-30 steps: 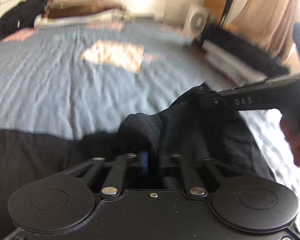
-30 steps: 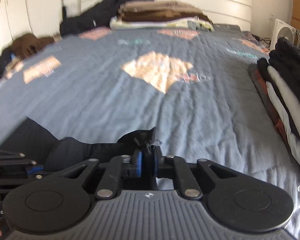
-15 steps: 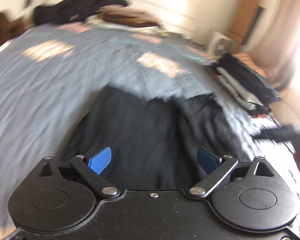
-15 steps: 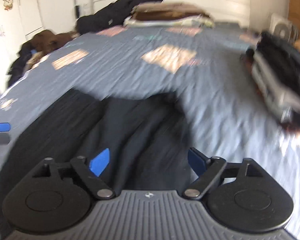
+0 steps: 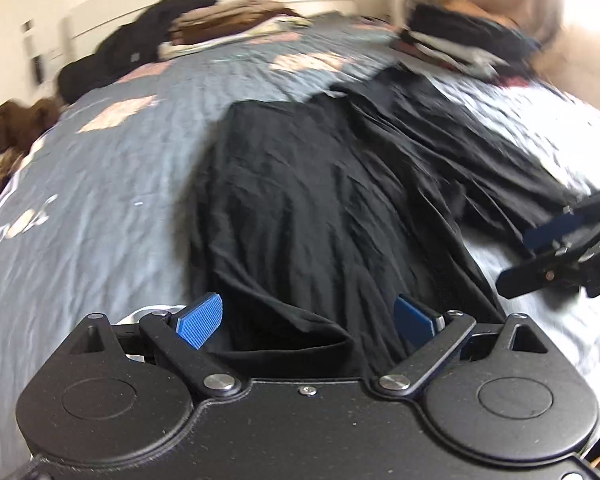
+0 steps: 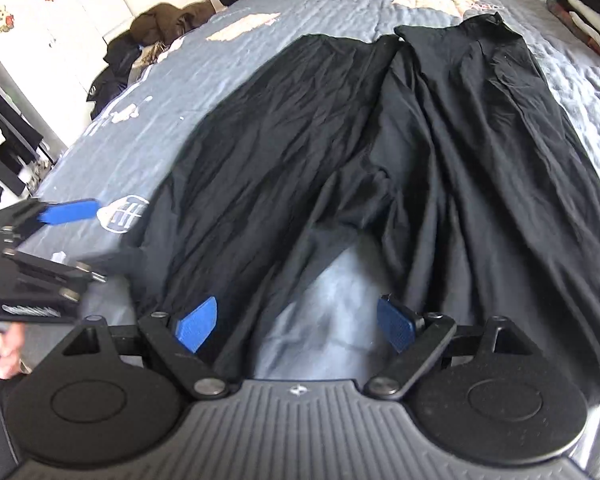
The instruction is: Fold clothes
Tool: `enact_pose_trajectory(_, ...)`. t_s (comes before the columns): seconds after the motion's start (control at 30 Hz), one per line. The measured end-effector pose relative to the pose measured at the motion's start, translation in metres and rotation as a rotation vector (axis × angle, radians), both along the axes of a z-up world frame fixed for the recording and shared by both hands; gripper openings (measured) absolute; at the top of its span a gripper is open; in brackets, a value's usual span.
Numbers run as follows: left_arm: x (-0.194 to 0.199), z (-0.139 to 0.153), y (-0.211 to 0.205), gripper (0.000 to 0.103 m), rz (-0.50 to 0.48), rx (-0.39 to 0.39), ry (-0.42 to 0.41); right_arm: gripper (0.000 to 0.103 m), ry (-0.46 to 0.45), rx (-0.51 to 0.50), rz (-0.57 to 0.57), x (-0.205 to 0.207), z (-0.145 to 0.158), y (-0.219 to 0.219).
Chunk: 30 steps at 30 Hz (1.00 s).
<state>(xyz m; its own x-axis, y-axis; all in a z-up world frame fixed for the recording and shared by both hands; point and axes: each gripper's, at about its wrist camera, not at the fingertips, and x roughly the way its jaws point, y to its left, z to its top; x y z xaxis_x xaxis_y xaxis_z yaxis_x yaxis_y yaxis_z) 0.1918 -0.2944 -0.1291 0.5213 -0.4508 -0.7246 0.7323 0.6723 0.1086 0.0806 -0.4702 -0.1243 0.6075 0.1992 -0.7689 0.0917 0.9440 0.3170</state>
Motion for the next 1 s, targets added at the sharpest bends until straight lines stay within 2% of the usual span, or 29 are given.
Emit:
enact_pose_trajectory(0.03, 0.003, -0.008, 0.000, 0.077, -0.005, 0.014, 0.030, 0.087, -0.011, 0.001, -0.011, -0.002, 0.001, 0.003)
enact_pose_trajectory(0.07, 0.007, -0.016, 0.002, 0.042, 0.001, 0.026, 0.077, 0.087, -0.019, 0.003, -0.022, -0.004, 0.002, 0.005)
enact_pose_trajectory(0.1, 0.011, -0.024, 0.004, 0.019, 0.007, 0.037, 0.124, 0.087, -0.023, 0.007, -0.028, -0.005, 0.004, 0.007)
enact_pose_trajectory(0.13, 0.015, -0.032, 0.006, 0.005, 0.013, 0.049, 0.171, 0.087, -0.021, 0.010, -0.031, -0.008, 0.004, 0.008)
enact_pose_trajectory(0.3, 0.026, -0.023, 0.054, 0.006, 0.125, -0.019, 0.308, 0.087, -0.016, -0.004, -0.028, -0.019, 0.006, 0.014)
enact_pose_trajectory(0.37, 0.025, -0.019, 0.067, 0.009, 0.142, 0.001, 0.329, 0.087, 0.018, -0.002, -0.028, -0.011, 0.002, 0.015)
enact_pose_trajectory(0.4, 0.024, -0.018, 0.072, 0.014, 0.154, 0.022, 0.319, 0.087, 0.021, -0.006, -0.022, -0.009, 0.002, 0.017)
enact_pose_trajectory(0.47, 0.021, -0.011, 0.081, 0.046, 0.184, 0.036, 0.279, 0.087, 0.020, -0.016, -0.006, -0.007, 0.003, 0.023)
enact_pose_trajectory(0.63, 0.007, 0.018, 0.096, 0.048, 0.173, -0.165, 0.247, 0.087, -0.034, 0.030, 0.038, -0.004, 0.008, 0.039)
enact_pose_trajectory(0.7, 0.005, 0.022, 0.084, 0.048, 0.133, -0.199, 0.257, 0.087, -0.061, 0.075, 0.059, -0.002, 0.006, 0.045)
enact_pose_trajectory(0.77, 0.010, 0.016, 0.070, 0.048, 0.112, -0.227, 0.308, 0.087, -0.075, 0.136, 0.064, 0.001, 0.001, 0.047)
enact_pose_trajectory(0.83, 0.020, 0.003, 0.058, 0.048, 0.108, -0.263, 0.410, 0.087, -0.063, 0.195, 0.060, 0.005, -0.008, 0.047)
enact_pose_trajectory(0.9, 0.026, -0.015, 0.053, 0.048, 0.124, -0.239, 0.476, 0.087, -0.026, 0.211, 0.051, 0.010, -0.020, 0.046)
enact_pose_trajectory(1.0, 0.029, -0.027, 0.058, 0.048, 0.170, -0.155, 0.432, 0.087, 0.023, 0.159, 0.061, 0.012, -0.035, 0.047)
